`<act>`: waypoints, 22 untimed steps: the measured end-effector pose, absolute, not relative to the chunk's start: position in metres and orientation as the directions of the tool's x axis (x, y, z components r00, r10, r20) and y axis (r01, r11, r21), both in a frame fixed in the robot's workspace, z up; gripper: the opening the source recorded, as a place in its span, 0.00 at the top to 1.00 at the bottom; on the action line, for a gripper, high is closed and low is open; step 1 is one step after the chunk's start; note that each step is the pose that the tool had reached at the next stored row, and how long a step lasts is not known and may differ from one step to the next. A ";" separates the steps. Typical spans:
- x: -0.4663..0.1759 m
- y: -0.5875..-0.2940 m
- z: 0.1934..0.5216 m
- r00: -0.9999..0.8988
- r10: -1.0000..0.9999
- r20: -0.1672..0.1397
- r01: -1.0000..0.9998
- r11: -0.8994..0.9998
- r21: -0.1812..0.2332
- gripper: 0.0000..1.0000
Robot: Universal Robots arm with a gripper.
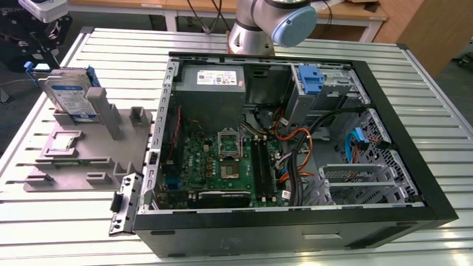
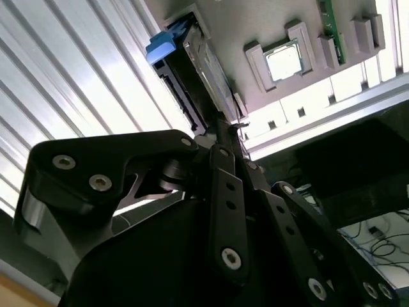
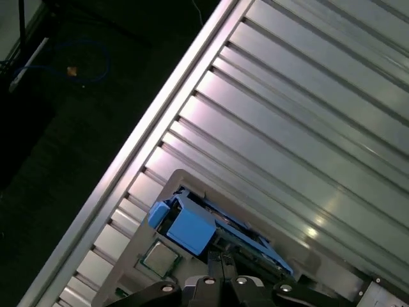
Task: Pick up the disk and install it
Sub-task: 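Pick up the disk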
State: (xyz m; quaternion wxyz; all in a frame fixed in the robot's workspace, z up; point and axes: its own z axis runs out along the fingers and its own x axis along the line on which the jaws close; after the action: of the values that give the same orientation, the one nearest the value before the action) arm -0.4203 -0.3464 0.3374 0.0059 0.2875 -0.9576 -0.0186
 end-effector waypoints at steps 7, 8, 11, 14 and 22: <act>-0.420 -0.346 0.337 -0.767 -0.642 0.001 -0.641 0.766 0.039 0.90; -0.420 -0.346 0.337 -0.757 -0.653 0.001 -0.653 0.757 0.039 0.90; -0.420 -0.346 0.337 -0.721 -0.693 0.001 -0.692 0.721 0.039 0.90; -0.420 -0.346 0.337 -0.682 -0.731 0.001 -0.731 0.682 0.039 0.90; -0.420 -0.346 0.336 -0.569 -0.822 0.001 -0.822 0.568 0.039 0.90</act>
State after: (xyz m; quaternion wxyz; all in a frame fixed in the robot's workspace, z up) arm -0.4204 -0.3463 0.3364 0.0093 0.4642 -0.8855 -0.0171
